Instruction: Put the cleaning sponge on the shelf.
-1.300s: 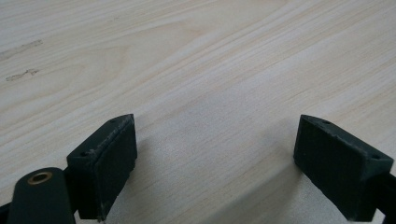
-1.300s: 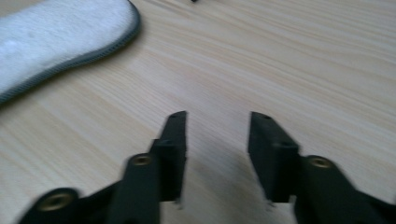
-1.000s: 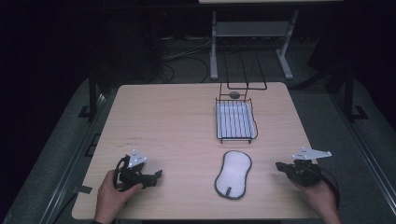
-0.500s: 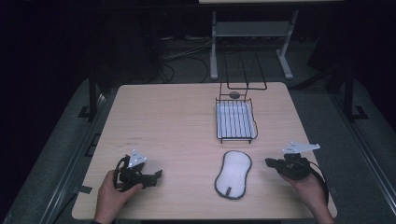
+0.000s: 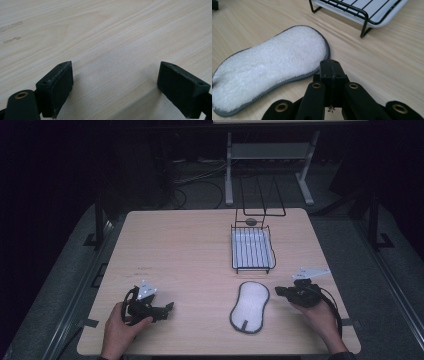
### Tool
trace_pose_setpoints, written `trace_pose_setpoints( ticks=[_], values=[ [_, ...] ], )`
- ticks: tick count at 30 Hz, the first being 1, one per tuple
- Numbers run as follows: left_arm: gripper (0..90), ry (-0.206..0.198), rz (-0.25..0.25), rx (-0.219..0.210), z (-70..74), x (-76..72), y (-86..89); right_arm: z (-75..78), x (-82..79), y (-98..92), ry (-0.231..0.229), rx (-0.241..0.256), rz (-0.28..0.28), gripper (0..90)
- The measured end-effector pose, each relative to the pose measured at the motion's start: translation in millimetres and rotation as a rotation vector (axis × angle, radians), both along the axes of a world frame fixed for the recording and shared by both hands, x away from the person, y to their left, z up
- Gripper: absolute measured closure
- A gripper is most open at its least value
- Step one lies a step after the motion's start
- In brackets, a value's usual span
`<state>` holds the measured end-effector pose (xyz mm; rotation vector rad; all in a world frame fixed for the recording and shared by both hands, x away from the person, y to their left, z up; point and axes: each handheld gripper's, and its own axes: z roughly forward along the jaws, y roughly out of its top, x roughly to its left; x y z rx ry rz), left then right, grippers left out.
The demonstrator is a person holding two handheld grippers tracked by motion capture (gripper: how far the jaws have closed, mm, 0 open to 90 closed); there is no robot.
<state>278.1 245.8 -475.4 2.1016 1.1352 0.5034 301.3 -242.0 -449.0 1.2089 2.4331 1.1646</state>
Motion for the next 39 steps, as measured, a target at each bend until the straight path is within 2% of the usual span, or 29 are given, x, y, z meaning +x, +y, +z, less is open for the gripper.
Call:
trace_pose_setpoints(
  ticks=[8, 18, 33, 39],
  values=[
    [12.6, 0.0, 0.001, -0.001, -0.1, 0.0, -0.1, -3.0, 8.0, 18.0, 0.011, -0.019, 0.032, 89.9],
    [12.6, -0.001, 0.003, -0.005, -0.2, -0.1, -0.3, -8.2, 16.0, 30.3, 0.024, -0.031, 0.046, 89.9],
    [12.6, 0.0, 0.002, -0.004, -0.1, -0.1, -0.3, -9.8, 31.3, 52.5, 0.012, -0.035, 0.066, 89.9],
    [12.6, 0.0, 0.003, -0.004, -0.1, -0.1, -0.3, -9.9, 32.8, 61.1, 0.001, -0.036, 0.081, 89.9]
  ],
)
